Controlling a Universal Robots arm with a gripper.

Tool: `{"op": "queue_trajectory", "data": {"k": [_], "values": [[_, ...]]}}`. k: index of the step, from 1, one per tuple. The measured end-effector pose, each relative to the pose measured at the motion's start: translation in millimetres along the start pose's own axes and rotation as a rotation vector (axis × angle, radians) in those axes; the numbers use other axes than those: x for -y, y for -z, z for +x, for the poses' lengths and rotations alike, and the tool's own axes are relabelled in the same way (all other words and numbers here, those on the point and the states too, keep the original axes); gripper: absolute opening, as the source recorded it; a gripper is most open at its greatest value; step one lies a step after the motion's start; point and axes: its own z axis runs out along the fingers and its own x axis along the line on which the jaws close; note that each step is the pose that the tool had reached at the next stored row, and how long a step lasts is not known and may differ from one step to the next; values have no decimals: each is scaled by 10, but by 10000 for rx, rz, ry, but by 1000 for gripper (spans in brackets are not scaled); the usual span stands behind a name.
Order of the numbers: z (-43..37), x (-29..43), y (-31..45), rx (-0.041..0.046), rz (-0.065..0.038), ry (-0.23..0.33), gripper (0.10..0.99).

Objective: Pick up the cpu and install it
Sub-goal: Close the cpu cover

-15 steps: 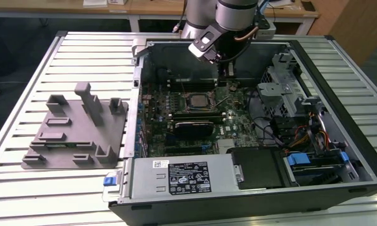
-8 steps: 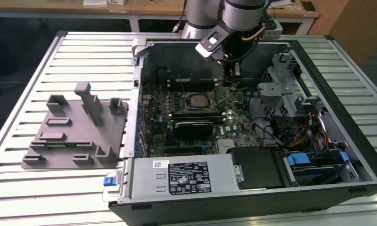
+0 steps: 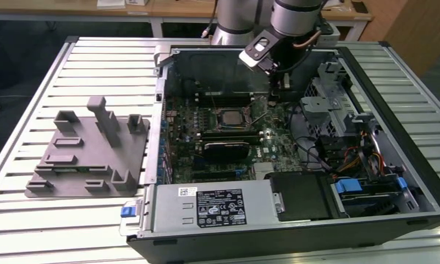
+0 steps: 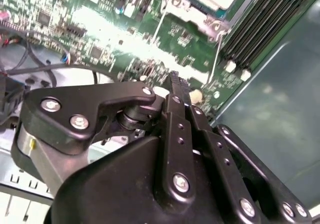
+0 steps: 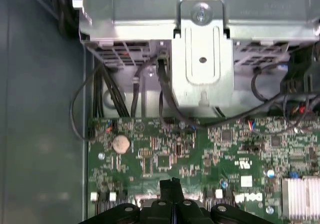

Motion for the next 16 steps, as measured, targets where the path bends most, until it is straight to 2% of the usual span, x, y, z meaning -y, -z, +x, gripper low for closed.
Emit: {"op": "queue_trajectory", "data": {"k": [4,16], "values": [[1,-50,-20,0,6,1,106],[-5,-82,-219,1,50,-1,106]]}}
